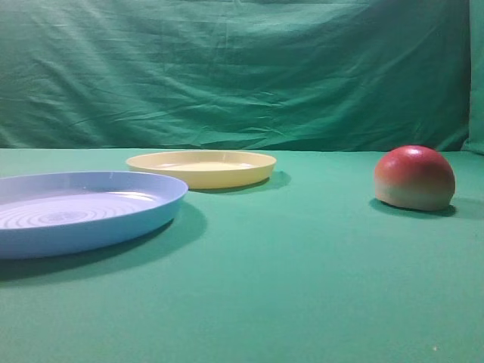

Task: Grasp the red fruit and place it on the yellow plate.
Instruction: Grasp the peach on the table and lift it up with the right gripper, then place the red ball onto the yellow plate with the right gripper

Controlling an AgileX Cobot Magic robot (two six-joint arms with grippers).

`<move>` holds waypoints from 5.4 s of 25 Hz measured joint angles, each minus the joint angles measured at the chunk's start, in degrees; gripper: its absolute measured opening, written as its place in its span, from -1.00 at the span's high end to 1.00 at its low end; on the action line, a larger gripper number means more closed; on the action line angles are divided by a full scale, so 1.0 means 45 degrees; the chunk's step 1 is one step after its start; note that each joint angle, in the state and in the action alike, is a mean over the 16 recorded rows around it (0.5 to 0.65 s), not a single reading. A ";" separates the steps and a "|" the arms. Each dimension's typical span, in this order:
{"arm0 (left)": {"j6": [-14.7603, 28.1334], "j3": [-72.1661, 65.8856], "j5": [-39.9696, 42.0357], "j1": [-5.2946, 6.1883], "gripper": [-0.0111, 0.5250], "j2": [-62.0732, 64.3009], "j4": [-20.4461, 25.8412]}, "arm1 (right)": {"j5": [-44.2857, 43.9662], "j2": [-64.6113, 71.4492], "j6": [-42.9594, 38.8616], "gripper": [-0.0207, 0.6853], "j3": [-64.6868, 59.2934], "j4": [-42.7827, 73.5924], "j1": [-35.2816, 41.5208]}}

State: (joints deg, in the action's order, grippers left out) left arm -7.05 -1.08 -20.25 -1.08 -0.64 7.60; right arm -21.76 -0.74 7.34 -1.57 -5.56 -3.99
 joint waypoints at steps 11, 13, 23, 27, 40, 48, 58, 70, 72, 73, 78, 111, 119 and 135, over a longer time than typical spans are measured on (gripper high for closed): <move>0.0000 0.0000 0.0000 0.0000 0.37 0.0000 0.0000 | 0.0000 0.0000 0.0000 0.94 0.0000 0.0000 0.0000; 0.0000 0.0000 0.0000 0.0000 0.37 0.0000 0.0000 | 0.0000 0.0000 0.0000 0.94 0.0000 0.0000 0.0000; 0.0000 0.0000 0.0000 0.0000 0.37 0.0000 0.0000 | 0.0000 0.0000 0.0000 0.94 0.0000 0.0009 0.0000; 0.0000 0.0000 0.0000 0.0000 0.37 0.0000 0.0000 | 0.0123 0.0000 0.0000 0.94 -0.0001 -0.0014 0.0000; 0.0000 0.0000 0.0000 0.0000 0.37 0.0000 0.0000 | 0.1742 0.0128 0.0070 0.94 0.0933 -0.1970 0.0000; 0.0000 0.0000 0.0000 0.0000 0.37 0.0000 0.0000 | 0.0782 0.2190 0.0761 0.94 0.3325 -0.2751 0.0000; 0.0000 0.0000 0.0000 0.0000 0.37 0.0000 0.0000 | -0.1589 0.7672 0.1636 0.94 0.6054 -0.3133 0.0000; 0.0000 0.0000 0.0000 0.0000 0.37 0.0000 0.0000 | -0.2629 1.2602 0.2804 0.94 0.7797 -0.3625 -0.0705; 0.0000 0.0000 0.0000 0.0000 0.37 0.0000 0.0000 | -0.2702 1.3339 0.2951 0.94 0.8237 -0.3505 -0.1109; 0.0000 0.0000 0.0000 0.0000 0.37 0.0000 0.0000 | -0.2743 1.3724 0.2989 0.94 0.8486 -0.3399 -0.1326; 0.0000 0.0000 0.0000 0.0000 0.37 0.0000 0.0000 | -0.3182 1.5765 0.2922 0.94 0.9995 -0.2512 -0.2479; 0.0000 0.0000 0.0000 0.0000 0.37 0.0000 0.0000 | -0.2140 2.3029 0.1679 -0.35 1.3441 0.0292 -0.3784; 0.0000 0.0000 0.0000 0.0000 0.37 0.0000 0.0000 | -0.1992 2.3245 0.1679 0.20 1.4979 0.0226 -0.4186; 0.0000 0.0000 0.0000 0.0000 0.37 0.0000 0.0000 | -0.0994 2.6586 0.1679 0.09 2.0818 -0.0063 -0.6495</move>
State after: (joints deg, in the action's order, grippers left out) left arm -7.05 -1.08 -20.25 -1.08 -0.64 7.60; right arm -26.23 118.90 14.89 92.11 -5.85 -33.22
